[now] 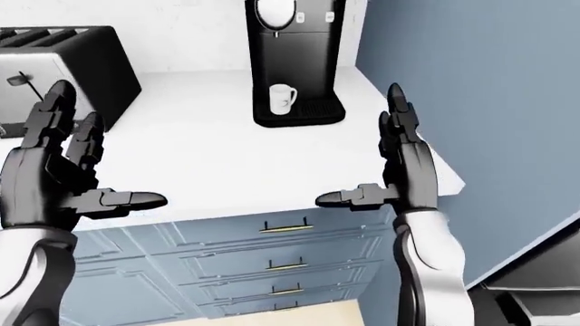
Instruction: Pick the mug from under the coffee machine dispenser and place it on the counter.
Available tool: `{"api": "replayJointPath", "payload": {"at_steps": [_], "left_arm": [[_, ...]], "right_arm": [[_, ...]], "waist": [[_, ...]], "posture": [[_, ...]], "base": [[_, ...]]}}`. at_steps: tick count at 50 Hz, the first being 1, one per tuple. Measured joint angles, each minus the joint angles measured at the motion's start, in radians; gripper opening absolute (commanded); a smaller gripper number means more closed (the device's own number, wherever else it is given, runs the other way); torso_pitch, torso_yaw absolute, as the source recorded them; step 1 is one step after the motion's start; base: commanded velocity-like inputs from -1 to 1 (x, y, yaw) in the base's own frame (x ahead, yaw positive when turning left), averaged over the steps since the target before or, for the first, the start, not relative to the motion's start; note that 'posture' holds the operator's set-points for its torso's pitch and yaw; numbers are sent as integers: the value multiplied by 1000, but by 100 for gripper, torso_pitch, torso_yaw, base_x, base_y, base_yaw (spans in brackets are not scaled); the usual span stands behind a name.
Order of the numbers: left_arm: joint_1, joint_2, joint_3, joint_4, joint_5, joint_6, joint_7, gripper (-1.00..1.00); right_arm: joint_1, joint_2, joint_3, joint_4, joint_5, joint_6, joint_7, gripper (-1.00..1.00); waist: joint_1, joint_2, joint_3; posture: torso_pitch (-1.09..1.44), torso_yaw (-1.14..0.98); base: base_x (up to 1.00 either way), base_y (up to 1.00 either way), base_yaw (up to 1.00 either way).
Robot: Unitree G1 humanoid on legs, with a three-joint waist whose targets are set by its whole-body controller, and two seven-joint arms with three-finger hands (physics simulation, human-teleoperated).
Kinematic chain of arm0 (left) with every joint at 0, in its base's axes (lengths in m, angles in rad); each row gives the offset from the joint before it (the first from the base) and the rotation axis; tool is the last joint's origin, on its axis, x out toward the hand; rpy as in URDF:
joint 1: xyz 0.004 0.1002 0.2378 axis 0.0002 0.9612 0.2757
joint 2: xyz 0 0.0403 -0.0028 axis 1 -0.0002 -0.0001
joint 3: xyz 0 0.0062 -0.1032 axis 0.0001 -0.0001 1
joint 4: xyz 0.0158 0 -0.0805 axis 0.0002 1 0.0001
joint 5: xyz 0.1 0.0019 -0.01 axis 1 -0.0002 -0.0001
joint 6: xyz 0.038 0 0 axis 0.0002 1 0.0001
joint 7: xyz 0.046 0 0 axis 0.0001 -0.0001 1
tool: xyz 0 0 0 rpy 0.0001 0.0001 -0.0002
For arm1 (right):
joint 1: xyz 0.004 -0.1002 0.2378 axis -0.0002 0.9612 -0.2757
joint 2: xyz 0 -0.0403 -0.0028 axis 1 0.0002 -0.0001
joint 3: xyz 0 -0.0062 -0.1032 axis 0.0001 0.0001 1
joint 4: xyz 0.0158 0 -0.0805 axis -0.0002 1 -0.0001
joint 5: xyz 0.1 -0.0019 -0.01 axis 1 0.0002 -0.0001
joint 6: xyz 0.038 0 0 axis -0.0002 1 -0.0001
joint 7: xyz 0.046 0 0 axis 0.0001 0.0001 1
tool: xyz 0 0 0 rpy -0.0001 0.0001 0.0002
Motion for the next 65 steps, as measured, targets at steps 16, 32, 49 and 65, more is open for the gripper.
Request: {"api": "replayJointPath", "payload": {"at_steps": [16,32,49,65], "left_arm": [[-14,2,-7,-14,-13,15,-4,100],[-18,4,2,-23,-14,23,2,100],[-46,21,-2,-30,-23,78,-6,100],[-185,82,-35,133,-79,110,-37,100]], "right_arm": [[-3,-15,-19,12,6,5,-12,100],[-21,-17,-24,23,16,-5,-36,100],[-89,-42,-61,129,6,40,-166,100],[-58,-58,-50,81,90,87,-109,100]], "waist": [[-28,20,9],[6,-33,14],[-6,-13,-6],[-1,-20,-1]], "posture": [[0,0],[0,0],[0,0],[0,0]], "base": [[23,0,0],[13,0,0],[0,0,0],[0,0,0]]}}
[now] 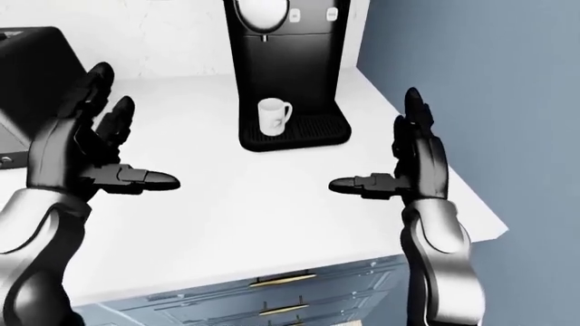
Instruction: Pick the mug from under the coffee machine dispenser and place it on the counter.
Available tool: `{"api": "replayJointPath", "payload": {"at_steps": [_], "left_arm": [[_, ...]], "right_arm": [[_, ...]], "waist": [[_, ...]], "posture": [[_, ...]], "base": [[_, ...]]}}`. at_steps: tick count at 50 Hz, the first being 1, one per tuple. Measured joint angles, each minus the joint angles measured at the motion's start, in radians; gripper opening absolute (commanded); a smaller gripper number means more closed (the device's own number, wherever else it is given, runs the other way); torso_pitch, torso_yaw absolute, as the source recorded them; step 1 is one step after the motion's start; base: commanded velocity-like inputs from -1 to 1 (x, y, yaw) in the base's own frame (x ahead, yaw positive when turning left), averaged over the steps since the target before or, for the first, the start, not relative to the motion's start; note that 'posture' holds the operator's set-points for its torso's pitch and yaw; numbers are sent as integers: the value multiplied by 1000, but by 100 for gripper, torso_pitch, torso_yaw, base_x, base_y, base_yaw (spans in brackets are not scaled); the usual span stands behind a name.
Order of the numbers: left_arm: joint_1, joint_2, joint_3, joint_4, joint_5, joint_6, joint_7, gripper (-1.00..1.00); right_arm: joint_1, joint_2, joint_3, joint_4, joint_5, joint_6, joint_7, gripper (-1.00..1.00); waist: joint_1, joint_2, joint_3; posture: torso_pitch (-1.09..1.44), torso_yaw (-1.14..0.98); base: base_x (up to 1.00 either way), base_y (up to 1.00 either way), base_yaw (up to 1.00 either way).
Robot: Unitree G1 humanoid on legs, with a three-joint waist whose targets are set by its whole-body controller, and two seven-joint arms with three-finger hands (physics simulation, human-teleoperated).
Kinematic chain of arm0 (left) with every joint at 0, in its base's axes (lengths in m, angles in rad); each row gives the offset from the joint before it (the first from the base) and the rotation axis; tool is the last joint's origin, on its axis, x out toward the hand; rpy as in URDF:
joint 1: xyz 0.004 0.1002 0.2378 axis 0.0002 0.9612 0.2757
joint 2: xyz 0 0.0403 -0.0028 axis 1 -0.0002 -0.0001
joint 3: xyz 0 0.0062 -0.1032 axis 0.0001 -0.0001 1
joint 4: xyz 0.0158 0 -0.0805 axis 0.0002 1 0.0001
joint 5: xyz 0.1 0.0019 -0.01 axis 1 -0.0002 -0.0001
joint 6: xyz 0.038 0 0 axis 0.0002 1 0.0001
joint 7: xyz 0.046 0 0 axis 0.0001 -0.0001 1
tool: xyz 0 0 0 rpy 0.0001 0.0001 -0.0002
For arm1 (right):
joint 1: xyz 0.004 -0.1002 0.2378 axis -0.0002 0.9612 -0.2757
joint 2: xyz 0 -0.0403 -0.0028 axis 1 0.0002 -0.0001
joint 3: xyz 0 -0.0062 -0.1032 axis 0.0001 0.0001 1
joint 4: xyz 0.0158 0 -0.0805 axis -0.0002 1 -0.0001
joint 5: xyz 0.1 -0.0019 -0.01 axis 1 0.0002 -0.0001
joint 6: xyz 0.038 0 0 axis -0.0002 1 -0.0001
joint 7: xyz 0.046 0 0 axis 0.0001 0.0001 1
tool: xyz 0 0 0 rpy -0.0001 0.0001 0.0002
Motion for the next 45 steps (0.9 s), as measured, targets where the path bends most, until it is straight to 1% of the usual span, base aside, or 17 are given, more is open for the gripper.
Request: {"api": "replayJointPath", "payload": {"at_steps": [5,9,13,21,26,31,37,39,40,41,42,43,44,45], "left_arm": [[-36,10,-26,77,19,-34,-35,100],[-93,15,-52,152,38,-22,-69,100],[-154,14,-60,202,36,1,-93,100],[-255,18,-82,297,28,8,-128,100],[-291,16,-94,373,29,-13,-139,100],[-318,6,-118,491,54,-80,-152,100],[-378,-2,-119,656,92,-184,-155,100],[-387,-4,-120,689,100,-212,-153,91],[-390,-5,-122,696,104,-221,-152,65],[-394,-6,-124,704,106,-229,-152,58],[-398,-7,-125,712,108,-237,-153,68],[-402,-7,-125,720,109,-242,-153,64],[-406,-7,-124,724,110,-246,-152,54],[-408,-6,-124,729,110,-250,-151,33]], "right_arm": [[19,9,14,1,-14,-12,17,100],[17,12,10,-2,-20,-2,27,100],[15,13,8,-11,-19,0,31,100],[23,16,9,-1,-22,-7,33,100],[25,19,10,-2,-24,-7,36,100],[24,19,9,-6,-23,-5,38,100],[25,19,8,-9,-20,-4,37,100],[24,19,8,-10,-18,-2,37,100],[23,19,7,-10,-17,-2,37,100],[22,18,6,-10,-17,-2,36,100],[22,18,6,-11,-17,-1,35,100],[21,18,7,-11,-16,0,35,100],[20,18,7,-12,-16,1,35,100],[19,18,8,-13,-15,2,34,100]], "waist": [[2,-1,-2],[4,0,-2],[1,0,-4],[-3,5,-7],[-5,8,-9],[-6,6,-11],[-6,1,-13],[-6,0,-14],[-7,-1,-14],[-6,-1,-14],[-6,-1,-14],[-7,-2,-15],[-7,-2,-15],[-7,-2,-15]], "posture": [[0,0],[0,0],[0,0],[0,0],[0,0],[0,0],[0,0],[0,0],[0,0],[0,0],[0,0],[0,0],[0,0],[0,0]], "base": [[0,0,0],[0,0,0],[0,0,0],[0,0,0],[0,0,0],[0,0,0],[0,0,0],[0,0,0],[0,0,0],[0,0,0],[0,0,0],[0,0,0],[0,0,0],[0,0,0]]}}
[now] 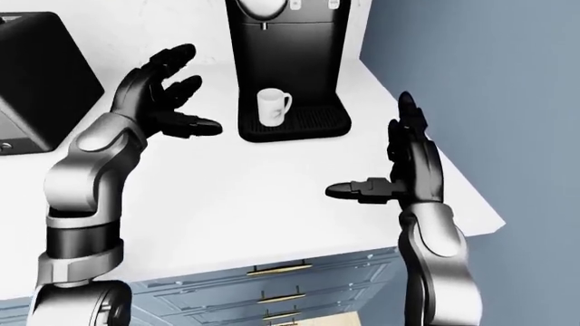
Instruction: Pick the mug from under the coffee machine dispenser and place it on the counter.
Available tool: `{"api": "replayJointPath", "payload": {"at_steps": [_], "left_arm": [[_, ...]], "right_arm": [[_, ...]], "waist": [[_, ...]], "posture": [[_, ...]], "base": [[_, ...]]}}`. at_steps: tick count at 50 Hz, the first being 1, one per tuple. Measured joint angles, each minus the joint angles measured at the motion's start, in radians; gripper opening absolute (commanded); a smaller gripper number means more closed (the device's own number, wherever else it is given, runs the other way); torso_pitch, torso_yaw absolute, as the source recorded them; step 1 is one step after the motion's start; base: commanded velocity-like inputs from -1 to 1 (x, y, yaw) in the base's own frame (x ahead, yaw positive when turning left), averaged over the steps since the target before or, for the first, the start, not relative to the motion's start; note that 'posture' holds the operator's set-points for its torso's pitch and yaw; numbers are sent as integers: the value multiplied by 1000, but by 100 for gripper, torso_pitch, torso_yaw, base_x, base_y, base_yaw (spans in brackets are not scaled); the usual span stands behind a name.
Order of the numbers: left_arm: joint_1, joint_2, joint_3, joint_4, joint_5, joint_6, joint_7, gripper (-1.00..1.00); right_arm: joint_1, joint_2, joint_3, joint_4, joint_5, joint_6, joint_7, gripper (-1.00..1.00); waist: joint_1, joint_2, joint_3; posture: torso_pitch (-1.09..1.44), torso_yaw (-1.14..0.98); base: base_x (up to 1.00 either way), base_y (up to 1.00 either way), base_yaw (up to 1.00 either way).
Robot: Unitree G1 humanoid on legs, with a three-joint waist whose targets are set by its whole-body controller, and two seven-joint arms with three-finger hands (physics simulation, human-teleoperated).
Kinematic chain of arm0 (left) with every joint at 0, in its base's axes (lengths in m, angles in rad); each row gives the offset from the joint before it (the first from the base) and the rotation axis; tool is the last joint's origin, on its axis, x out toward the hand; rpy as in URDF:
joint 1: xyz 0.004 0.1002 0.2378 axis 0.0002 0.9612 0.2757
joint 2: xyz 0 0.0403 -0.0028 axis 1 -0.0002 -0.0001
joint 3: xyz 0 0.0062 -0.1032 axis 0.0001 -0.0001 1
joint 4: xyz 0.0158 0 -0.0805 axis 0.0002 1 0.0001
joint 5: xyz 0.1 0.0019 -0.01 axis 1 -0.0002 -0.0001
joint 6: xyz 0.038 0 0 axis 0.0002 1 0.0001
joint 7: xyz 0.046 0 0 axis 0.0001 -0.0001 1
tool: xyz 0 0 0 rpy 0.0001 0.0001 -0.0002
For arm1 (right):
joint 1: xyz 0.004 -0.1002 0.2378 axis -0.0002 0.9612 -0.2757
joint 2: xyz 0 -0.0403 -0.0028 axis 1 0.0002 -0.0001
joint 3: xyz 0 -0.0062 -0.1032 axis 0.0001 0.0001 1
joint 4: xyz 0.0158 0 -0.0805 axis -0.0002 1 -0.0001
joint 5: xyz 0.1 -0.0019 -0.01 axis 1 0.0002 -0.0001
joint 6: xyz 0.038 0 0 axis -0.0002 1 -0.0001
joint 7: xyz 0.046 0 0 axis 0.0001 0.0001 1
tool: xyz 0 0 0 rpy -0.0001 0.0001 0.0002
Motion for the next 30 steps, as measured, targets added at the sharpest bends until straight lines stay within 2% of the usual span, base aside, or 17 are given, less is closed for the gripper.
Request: {"api": "replayJointPath", "payload": {"at_steps": [1,2,4,17,30], "left_arm": [[-2,0,0,5,1,-4,1,10],[-6,0,1,14,1,-8,2,9],[-15,-2,3,38,1,-18,7,22],[-41,-26,-20,189,11,-94,12,34],[-89,-57,-37,316,32,-164,3,31]], "right_arm": [[-1,0,0,-1,1,2,0,100],[-3,-1,0,-3,2,4,-1,100],[-5,-2,-1,-6,4,7,-2,100],[-4,-6,-5,-11,12,12,-2,100],[3,-4,-5,-8,12,3,1,100]], "waist": [[0,0,0],[0,1,-1],[1,0,-1],[1,-1,0],[1,-5,2]], "posture": [[0,0],[0,0],[0,0],[0,0],[0,0]], "base": [[0,0,0],[0,0,0],[0,0,0],[0,0,0],[0,0,0]]}}
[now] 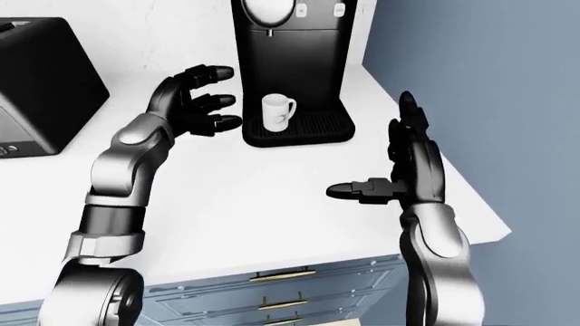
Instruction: Pick the mug from under the coffee machine dispenser and place it on the counter.
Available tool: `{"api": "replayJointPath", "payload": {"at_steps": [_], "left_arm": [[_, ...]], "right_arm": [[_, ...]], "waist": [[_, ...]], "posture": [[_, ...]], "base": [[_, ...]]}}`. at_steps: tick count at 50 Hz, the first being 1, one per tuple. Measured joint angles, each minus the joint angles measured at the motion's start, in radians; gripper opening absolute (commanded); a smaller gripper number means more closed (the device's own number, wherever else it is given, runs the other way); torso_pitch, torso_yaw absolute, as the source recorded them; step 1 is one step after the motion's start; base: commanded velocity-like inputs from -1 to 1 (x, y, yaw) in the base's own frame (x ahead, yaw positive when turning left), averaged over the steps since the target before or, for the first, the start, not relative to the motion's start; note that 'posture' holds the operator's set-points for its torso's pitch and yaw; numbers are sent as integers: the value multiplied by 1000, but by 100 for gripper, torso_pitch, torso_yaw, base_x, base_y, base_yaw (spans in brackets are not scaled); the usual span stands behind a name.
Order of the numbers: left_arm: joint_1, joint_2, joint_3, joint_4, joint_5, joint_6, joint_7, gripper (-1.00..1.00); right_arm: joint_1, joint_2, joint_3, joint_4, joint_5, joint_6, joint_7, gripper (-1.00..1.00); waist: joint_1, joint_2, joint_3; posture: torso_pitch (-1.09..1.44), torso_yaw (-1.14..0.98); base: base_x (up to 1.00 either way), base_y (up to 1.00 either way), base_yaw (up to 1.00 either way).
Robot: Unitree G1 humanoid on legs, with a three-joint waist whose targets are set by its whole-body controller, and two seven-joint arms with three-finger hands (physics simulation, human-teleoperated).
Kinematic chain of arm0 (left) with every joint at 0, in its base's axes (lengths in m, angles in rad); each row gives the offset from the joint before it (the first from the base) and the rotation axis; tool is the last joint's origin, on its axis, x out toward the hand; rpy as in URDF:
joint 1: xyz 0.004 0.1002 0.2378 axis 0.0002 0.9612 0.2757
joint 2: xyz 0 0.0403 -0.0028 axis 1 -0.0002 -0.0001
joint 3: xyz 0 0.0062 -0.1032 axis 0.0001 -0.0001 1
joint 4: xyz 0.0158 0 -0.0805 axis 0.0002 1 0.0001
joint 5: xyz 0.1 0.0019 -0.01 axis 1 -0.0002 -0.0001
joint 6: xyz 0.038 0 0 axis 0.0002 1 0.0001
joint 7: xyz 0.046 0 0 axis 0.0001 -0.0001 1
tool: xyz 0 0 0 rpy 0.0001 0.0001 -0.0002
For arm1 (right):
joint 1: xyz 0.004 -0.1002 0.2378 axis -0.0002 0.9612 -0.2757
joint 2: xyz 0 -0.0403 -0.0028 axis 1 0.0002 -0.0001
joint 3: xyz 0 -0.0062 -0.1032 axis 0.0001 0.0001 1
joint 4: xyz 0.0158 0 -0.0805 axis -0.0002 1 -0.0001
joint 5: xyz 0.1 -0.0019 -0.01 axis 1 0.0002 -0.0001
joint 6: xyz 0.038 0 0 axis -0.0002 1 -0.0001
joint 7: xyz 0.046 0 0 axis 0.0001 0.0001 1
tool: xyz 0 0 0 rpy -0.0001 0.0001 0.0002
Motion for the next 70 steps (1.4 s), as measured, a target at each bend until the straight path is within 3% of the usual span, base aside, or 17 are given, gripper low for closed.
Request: {"api": "replayJointPath", "payload": {"at_steps": [7,10,15,38,52,70], "left_arm": [[-26,-12,-6,58,8,-32,-3,25],[-34,-18,-9,87,11,-46,-6,46],[-46,-27,-13,131,16,-68,-9,35],[-118,-57,-26,308,43,-172,-18,47],[-216,-81,-29,554,53,-316,-13,56],[-318,-126,-29,771,70,-466,-1,54]], "right_arm": [[4,1,0,2,-1,-4,1,100],[5,1,0,2,-2,-5,2,100],[7,2,-1,4,-2,-8,3,100],[1,-2,-5,3,3,-4,4,100],[9,0,-6,11,4,-12,4,100],[24,3,-10,8,6,-27,12,100]], "waist": [[0,-1,-1],[1,-2,-1],[1,-4,-1],[2,-8,-5],[3,-12,-8],[2,-18,-10]], "posture": [[0,0],[0,0],[0,0],[0,0],[0,0],[0,0]], "base": [[0,0,0],[0,0,0],[0,0,0],[0,0,0],[0,0,0],[0,0,0]]}}
